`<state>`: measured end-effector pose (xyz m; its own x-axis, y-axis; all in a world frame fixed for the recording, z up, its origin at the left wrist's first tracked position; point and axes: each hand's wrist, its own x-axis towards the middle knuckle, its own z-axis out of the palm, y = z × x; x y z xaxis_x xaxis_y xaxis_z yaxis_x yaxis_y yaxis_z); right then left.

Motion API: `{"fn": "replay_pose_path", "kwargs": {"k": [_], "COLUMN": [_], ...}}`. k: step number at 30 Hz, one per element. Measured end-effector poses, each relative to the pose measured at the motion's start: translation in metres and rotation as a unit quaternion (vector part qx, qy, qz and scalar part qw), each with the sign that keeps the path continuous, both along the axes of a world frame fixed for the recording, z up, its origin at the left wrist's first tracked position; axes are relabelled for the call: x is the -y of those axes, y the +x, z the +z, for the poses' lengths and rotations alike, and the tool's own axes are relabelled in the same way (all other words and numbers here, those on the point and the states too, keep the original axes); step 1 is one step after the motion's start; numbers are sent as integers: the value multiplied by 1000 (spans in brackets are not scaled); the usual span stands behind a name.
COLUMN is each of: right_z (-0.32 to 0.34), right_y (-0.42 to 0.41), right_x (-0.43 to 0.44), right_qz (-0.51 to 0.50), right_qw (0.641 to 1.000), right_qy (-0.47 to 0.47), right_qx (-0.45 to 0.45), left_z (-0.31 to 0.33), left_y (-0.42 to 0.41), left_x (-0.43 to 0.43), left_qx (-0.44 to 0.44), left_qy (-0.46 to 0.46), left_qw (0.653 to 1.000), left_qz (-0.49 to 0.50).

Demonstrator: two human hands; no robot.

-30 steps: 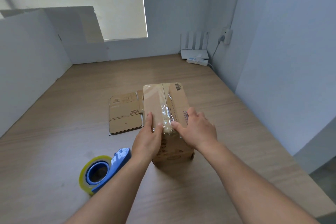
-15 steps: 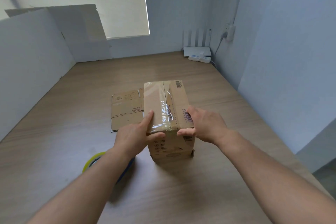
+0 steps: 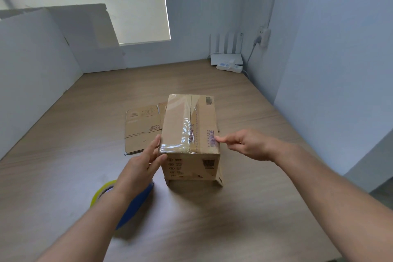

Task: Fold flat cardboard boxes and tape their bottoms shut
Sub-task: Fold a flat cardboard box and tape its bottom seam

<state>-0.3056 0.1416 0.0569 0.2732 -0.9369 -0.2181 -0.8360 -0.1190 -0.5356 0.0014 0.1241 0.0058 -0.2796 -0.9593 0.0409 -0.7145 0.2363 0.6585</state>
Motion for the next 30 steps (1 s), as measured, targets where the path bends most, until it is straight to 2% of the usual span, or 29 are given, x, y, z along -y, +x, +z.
{"fn": "replay_pose_path", "kwargs": {"k": [3, 6, 9, 14, 20, 23, 26, 30], "right_z": [1, -7, -18, -39, -46, -44, -47, -44], "right_y": [7, 17, 20, 23, 35, 38, 40, 29], "right_x": [-1, -4, -10, -24, -35, -38, -43, -41], "right_qz": [-4, 28, 39, 15, -101, -128, -138, -67], "right_qw": [999, 990, 977, 971, 939, 925, 929, 940], "right_qy": [-23, -113, -186, -236, -315, -345, -333, -327], "right_qx": [-24, -83, -98, -27, 91, 94, 88, 67], "left_z": [-8, -10, -13, -18, -2, 1, -5, -9], "left_y": [-2, -8, -14, -19, -37, -42, -41, -21], "left_x": [-7, -13, -20, -23, -26, -30, -37, -35], "left_qx": [-58, -86, -112, -69, -116, -87, -61, -17], "left_qy": [-31, -35, -48, -78, -111, -119, -119, -107], "left_qw": [995, 989, 983, 984, 969, 974, 979, 991], "left_qz": [72, 115, 135, 145, 187, 170, 151, 76]}}
